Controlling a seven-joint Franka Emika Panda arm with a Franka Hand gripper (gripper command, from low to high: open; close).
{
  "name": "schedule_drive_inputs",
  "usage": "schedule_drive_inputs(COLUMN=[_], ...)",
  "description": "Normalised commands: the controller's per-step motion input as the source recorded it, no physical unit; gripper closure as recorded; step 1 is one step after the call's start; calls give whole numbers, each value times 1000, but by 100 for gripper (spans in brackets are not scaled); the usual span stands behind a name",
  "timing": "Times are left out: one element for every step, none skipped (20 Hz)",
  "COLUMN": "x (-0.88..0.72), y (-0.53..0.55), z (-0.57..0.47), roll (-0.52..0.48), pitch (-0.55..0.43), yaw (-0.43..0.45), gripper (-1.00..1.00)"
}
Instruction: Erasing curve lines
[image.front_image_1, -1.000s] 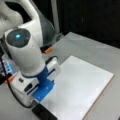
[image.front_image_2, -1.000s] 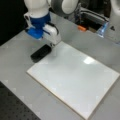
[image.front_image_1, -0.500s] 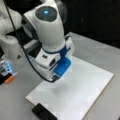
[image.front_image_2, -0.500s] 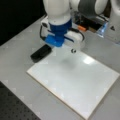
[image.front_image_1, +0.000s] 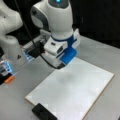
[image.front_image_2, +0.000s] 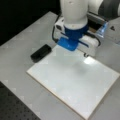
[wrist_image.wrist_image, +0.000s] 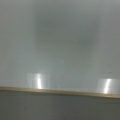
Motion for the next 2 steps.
schedule_drive_inputs(x=[-190, -198], y=[39, 34], z=[-158, -168], roll=[-118, -120], pitch=[-192, -190], yaw=[-39, -26], gripper=[-100, -100])
